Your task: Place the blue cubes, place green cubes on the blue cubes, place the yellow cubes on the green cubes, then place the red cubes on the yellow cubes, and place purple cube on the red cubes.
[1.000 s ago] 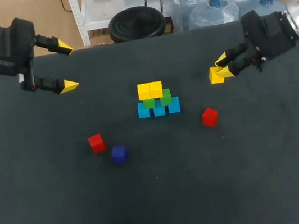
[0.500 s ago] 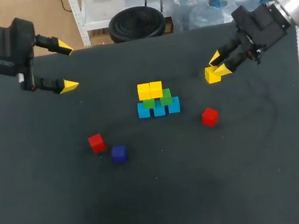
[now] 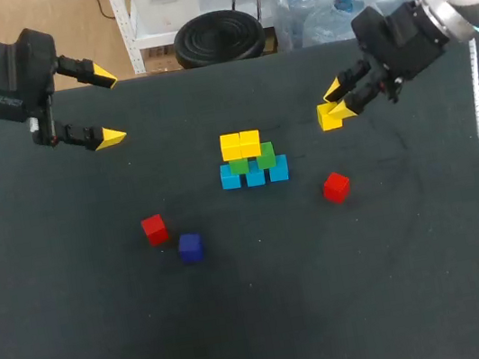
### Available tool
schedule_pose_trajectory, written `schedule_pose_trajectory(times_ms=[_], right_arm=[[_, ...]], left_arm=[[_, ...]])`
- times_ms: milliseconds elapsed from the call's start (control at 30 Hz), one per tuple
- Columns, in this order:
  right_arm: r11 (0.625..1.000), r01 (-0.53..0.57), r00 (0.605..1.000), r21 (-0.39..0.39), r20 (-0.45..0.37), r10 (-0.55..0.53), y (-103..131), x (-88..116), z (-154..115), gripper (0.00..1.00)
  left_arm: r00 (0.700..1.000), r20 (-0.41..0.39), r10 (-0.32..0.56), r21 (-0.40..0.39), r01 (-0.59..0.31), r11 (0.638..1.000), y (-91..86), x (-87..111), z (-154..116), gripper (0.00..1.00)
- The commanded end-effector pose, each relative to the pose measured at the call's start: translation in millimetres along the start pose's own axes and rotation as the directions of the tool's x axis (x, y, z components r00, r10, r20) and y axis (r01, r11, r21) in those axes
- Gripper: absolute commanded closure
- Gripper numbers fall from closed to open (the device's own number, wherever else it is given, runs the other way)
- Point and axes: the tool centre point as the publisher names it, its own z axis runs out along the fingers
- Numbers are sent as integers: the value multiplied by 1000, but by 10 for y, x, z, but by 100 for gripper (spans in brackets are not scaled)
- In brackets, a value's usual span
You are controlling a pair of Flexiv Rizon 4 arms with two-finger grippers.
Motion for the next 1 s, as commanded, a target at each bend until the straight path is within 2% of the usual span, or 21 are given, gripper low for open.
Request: schedule_pose_trajectory(times_ms=[33,200,567,1000], right_arm=[[996,-6,1000,93,-10,6,68,-14,-12,100],[990,-8,1000,142,-9,9,36,-46,12,100],[983,-7,1000,185,-11,9,-3,-157,139,100],[988,2,1000,154,12,-4,12,-315,328,100]], left_arm=[[1000,5,4,-3,-4,1000,-7,15,-4,0],[1000,5,4,-3,-4,1000,-7,15,-4,0],[1000,5,4,-3,-4,1000,-7,15,-4,0],[1000,5,4,-3,-4,1000,-7,15,-4,0]])
